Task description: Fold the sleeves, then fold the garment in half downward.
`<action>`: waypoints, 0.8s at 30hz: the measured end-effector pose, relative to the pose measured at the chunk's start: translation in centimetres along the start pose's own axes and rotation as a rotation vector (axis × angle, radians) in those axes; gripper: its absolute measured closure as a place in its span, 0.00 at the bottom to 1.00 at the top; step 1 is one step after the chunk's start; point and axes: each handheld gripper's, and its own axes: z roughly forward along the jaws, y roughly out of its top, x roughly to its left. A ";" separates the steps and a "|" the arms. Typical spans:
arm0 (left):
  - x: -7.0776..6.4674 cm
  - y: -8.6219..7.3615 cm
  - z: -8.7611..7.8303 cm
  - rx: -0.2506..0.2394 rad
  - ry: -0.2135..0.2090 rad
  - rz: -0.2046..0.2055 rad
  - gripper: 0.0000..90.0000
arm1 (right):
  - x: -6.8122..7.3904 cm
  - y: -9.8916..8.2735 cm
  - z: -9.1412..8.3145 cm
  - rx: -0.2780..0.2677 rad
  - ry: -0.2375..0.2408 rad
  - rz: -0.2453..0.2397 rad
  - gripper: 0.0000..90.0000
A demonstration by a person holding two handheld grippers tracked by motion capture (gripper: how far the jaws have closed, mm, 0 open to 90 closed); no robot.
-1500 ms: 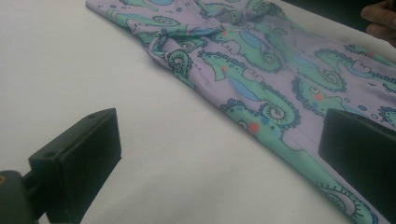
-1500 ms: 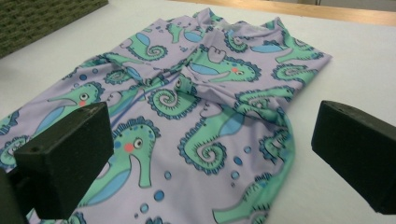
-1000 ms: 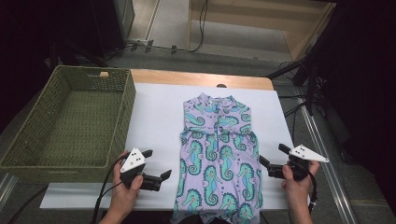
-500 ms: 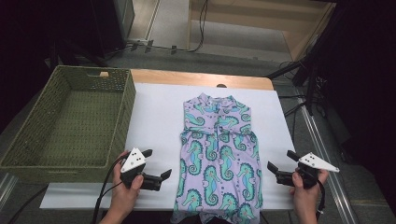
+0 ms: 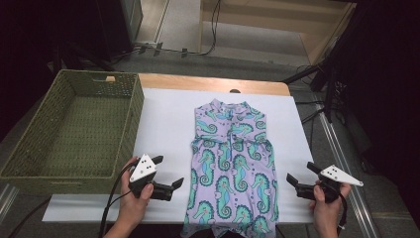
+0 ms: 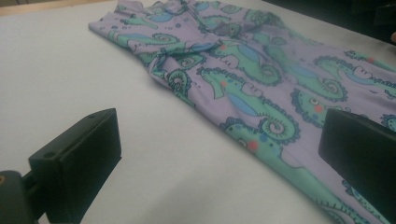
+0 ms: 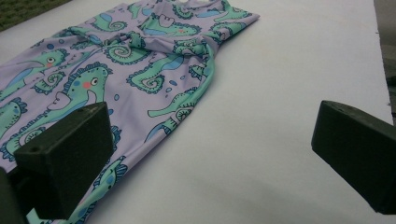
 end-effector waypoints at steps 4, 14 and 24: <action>-0.1 0.8 0.2 -0.009 -0.005 0.009 0.00 | 0.0 0.0 -0.1 -0.005 0.005 0.004 0.00; 0.3 3.0 1.6 -0.006 -0.021 0.011 0.00 | -0.1 -0.1 0.0 -0.010 0.015 0.010 0.00; 1.1 4.1 3.5 -0.009 -0.026 -0.012 0.00 | -0.1 -0.1 0.0 -0.013 0.022 0.011 0.00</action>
